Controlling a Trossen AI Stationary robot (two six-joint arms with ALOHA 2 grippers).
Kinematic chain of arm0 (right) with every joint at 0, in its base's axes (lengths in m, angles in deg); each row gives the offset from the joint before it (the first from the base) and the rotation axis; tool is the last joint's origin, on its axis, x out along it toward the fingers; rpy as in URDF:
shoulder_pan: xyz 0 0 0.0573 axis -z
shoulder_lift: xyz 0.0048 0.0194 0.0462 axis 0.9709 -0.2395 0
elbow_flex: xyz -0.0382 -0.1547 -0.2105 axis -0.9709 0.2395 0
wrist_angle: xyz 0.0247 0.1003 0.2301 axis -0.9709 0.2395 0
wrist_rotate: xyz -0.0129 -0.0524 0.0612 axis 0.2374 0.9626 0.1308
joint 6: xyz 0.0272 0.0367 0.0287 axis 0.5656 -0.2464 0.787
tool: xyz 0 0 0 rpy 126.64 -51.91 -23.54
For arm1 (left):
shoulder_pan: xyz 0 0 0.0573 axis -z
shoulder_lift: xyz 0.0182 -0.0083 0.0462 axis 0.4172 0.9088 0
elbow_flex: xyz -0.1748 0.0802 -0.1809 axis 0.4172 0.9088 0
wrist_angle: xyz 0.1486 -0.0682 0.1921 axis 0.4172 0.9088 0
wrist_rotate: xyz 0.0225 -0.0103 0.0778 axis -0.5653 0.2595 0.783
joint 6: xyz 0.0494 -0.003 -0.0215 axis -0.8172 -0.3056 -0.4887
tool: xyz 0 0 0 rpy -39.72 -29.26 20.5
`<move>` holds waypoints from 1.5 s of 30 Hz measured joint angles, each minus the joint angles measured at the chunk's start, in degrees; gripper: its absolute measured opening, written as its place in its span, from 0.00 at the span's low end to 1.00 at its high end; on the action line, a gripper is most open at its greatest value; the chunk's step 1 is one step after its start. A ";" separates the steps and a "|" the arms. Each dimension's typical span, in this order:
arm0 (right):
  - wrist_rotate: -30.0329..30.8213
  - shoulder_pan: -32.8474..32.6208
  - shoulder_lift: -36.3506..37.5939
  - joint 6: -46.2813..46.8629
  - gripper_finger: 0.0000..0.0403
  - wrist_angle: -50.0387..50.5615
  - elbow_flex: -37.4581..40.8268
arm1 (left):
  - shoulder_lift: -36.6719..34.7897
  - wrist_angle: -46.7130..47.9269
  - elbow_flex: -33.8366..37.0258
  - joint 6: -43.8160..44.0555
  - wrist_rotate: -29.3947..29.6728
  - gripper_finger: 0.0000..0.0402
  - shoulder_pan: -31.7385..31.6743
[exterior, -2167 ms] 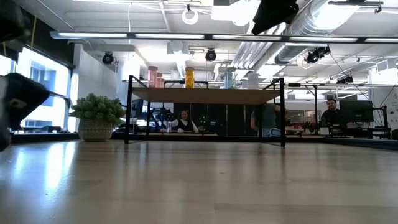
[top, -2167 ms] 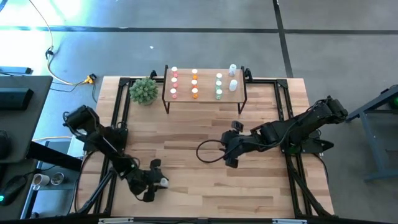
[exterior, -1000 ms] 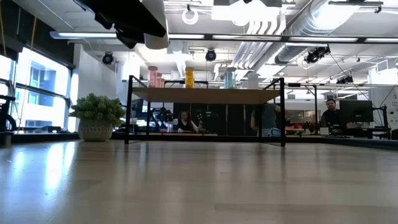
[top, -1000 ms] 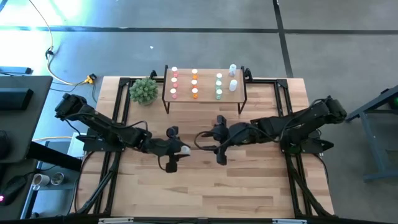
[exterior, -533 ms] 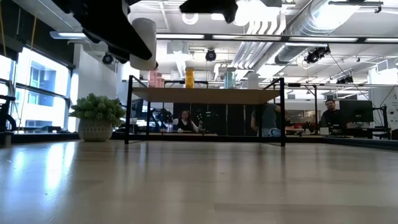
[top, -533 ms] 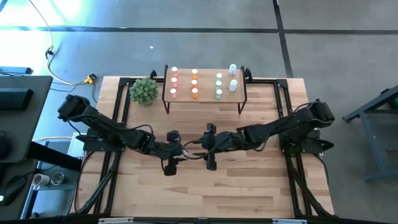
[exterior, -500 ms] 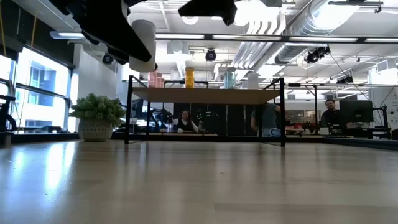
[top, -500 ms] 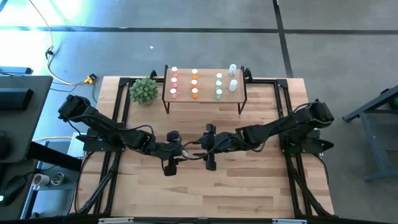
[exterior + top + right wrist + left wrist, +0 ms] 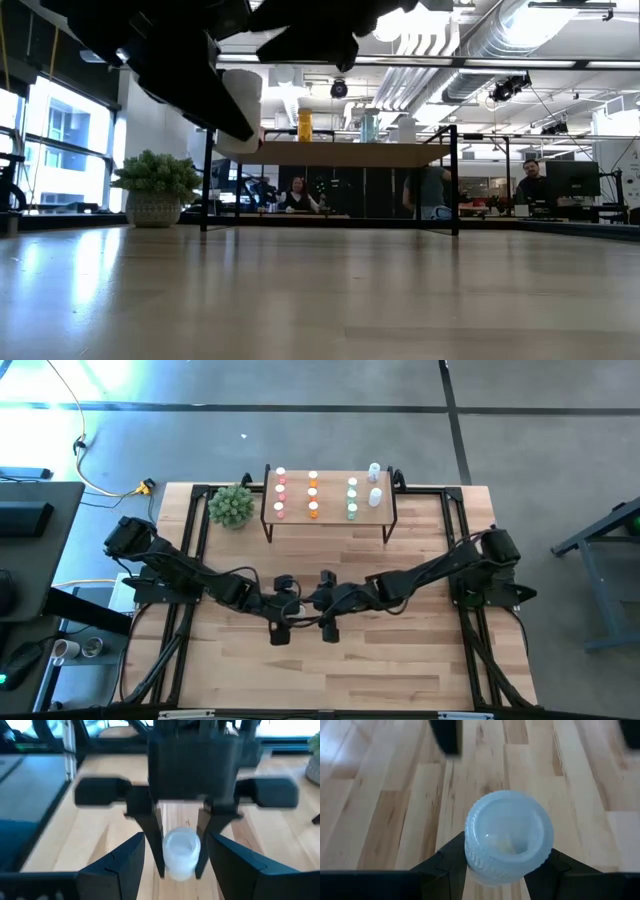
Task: Pick and place medicine bottles onto shelf by color
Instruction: Put the white pill bottle on the shelf aligned with the other white pill bottles
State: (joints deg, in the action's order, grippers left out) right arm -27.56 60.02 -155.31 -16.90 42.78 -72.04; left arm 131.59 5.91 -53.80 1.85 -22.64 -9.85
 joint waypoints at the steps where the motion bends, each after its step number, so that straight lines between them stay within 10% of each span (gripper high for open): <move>1: 0.02 0.00 -0.38 0.00 0.51 0.00 -0.02 | 0.04 -0.27 0.01 -0.05 0.00 0.36 0.00; 28: -2.03 0.76 -1.95 2.77 0.50 -1.34 0.00 | 0.01 -7.43 0.00 -2.53 0.22 0.36 -0.17; 45: -3.21 0.76 -1.95 2.82 0.31 -0.79 -0.02 | -0.05 -7.52 0.00 -2.47 0.20 0.37 -0.15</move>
State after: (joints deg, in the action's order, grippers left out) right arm -30.77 60.79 -157.26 -14.07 41.99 -72.05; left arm 131.54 -1.61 -53.80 -0.62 -22.45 -10.00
